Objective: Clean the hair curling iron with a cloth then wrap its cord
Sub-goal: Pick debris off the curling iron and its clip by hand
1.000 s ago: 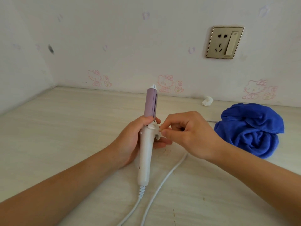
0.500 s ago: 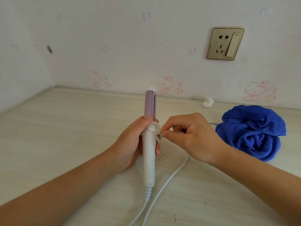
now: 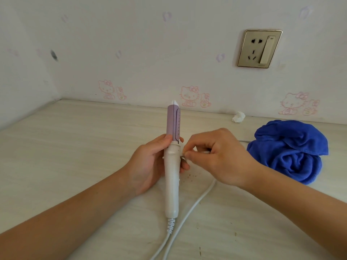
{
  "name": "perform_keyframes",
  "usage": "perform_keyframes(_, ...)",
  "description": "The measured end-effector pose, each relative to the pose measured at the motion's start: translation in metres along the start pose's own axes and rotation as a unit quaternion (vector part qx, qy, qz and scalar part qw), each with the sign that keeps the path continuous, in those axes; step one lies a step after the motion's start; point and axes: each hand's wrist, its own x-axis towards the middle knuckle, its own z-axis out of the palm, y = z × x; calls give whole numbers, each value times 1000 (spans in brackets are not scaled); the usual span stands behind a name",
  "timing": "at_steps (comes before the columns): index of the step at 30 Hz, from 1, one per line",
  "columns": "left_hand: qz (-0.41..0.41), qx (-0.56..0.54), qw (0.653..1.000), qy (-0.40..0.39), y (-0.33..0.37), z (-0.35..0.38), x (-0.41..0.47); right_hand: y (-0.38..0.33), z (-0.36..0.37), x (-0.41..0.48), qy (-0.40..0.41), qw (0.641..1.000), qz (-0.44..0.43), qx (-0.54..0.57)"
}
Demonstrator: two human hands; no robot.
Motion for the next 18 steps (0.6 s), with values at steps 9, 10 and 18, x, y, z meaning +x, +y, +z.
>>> perform_keyframes(9,11,-11,1000,16,-1,1,1,-4,-9,4,-8,999,-12,-45)
perform_keyframes(10,11,-11,1000,15,-1,2,0,-2,-11,3,2,999,-4,-46)
perform_keyframes(18,11,-17,1000,3,1,4,-2,-3,-14,5,6,998,11,-56)
